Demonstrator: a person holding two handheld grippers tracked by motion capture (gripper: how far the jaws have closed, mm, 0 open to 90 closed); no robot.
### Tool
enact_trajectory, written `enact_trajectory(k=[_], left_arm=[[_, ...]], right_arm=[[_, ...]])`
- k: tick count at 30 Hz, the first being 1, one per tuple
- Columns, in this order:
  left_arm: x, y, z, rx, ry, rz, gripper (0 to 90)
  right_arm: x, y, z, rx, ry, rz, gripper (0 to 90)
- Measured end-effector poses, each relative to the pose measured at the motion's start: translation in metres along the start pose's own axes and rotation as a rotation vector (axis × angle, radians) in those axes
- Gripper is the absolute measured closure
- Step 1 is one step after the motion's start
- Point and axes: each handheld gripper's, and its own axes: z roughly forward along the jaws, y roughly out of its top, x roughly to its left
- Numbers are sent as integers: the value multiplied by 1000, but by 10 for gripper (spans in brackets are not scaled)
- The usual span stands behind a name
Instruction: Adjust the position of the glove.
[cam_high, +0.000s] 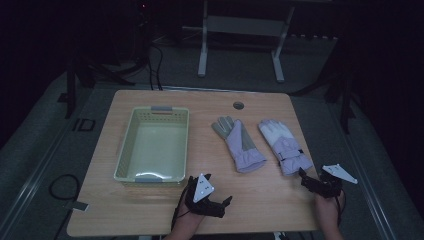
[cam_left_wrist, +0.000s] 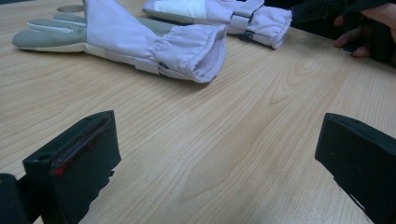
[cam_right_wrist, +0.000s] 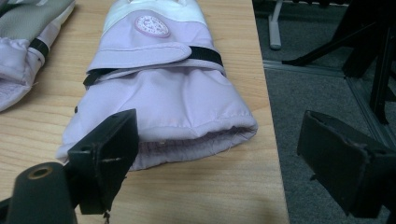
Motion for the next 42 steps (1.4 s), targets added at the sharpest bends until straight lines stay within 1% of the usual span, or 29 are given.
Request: enact_trajectory(k=[12,13,14,15,17,20,22,23,24,25,26,27,29,30,32,35,37,39,40,42], left_arm=[[1,0,0,2,0,-4,1],[1,0,0,1,0,-6,1],[1,0,0,1,-1,-8,1],[1,0,0,0,-1,-9,1],[1,0,0,0,-1,-9,1],[1,0,0,0,-2,-11,1],[1,0,0,0,-3,-12,1],[1,0,0,0,-3,-12,1],[1,0,0,0,-3,-12,1],[2,0,0,-1,-3,-13,1],[1,0,0,-1,-3,-13,1],[1,0,0,-1,-3,-12,1],[1,0,0,0,-4,-9,1],[1,0,0,2,-4,-8,1],[1,0,0,0,-4,-9,1],[1,0,0,1,-5,-8,1],[1,0,0,1,-6,-8,1],[1,0,0,0,-6,-8,1],[1,0,0,0,-7,-8,1],[1,0,0,1,-8,-6,0]], right_arm=[[0,0,0,10,2,7,118],[0,1,0,13,18,7,117],[1,3,0,16,22,-5,116],[1,5,0,35,24,-13,115],[3,10,-3,46,26,-15,113],[6,21,-6,48,32,-34,113],[8,30,-9,37,31,-41,125],[8,30,-9,37,31,-41,125],[8,35,-9,41,53,-27,125],[8,35,-9,41,53,-27,146],[8,48,-7,53,120,-13,142],[10,52,-5,58,115,-19,142],[15,60,0,62,126,-26,138],[17,63,1,61,131,-21,133],[23,71,5,59,172,-22,126],[33,79,9,52,210,-49,126],[39,85,12,45,235,-55,127],[44,91,15,36,262,-61,153],[46,94,17,27,279,-65,184],[51,100,20,16,295,-73,219]])
